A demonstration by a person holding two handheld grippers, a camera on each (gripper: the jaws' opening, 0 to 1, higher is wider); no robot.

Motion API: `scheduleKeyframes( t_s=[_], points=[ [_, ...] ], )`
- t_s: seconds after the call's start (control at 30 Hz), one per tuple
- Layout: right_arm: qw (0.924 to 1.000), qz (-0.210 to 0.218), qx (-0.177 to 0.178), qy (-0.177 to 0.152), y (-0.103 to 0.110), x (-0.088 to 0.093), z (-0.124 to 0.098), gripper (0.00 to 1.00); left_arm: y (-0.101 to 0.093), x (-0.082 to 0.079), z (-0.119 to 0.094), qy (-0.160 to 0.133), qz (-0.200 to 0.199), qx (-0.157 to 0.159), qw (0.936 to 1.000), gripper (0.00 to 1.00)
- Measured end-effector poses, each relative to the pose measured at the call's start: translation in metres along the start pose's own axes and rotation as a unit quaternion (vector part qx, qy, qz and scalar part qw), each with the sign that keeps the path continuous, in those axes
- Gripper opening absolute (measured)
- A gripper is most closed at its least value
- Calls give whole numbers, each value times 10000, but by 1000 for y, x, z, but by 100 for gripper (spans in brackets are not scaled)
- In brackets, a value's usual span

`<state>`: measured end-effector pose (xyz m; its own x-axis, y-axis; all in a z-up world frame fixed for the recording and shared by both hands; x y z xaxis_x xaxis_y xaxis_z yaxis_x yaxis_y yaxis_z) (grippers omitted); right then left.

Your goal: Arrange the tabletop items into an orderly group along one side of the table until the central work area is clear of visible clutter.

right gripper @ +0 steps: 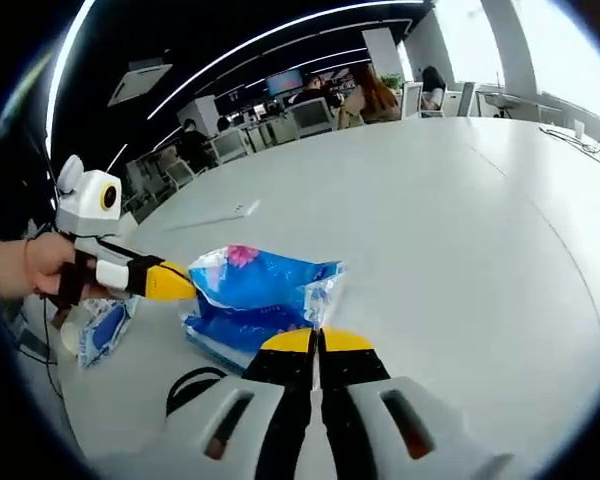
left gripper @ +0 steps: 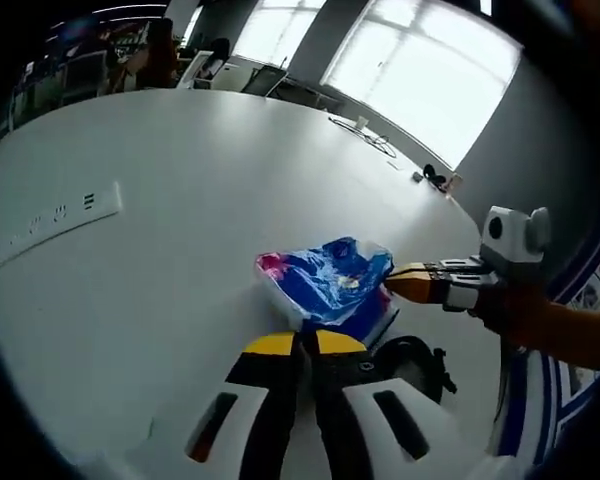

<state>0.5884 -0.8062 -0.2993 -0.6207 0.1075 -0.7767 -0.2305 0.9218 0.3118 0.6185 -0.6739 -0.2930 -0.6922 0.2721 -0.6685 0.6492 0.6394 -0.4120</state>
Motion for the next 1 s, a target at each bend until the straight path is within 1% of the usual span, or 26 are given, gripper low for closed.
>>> scheduleKeyframes(
  t_s=[0.13,0.57,0.77,1.0],
  points=[
    [10000,-10,4,58,-1,3,1,0,0,2,1,15,-31,4,10000,2],
    [10000,-36,52,59,-5,5,3,0,1,6,4,70,-50,8,10000,4],
    [10000,-32,80,48,-6,4,4,2,2,6,3,56,-65,9,10000,5],
    [9999,-41,109,48,-6,4,4,4,2,6,3,53,-101,31,9999,9]
  ],
)
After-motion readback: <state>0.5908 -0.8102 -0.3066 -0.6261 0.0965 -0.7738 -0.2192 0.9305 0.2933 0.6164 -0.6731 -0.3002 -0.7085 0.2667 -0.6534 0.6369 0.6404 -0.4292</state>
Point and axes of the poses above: the point that each gripper's makers call its tool centre point, and the gripper's own axes: z roughly forward along the fingers, y roughly to its left, x roughly out of its underside, the point moved 2 cm from there along -z, roughly backward along the fingers, and after that the axes turned 1 degree about z, right-handed, at the moved point
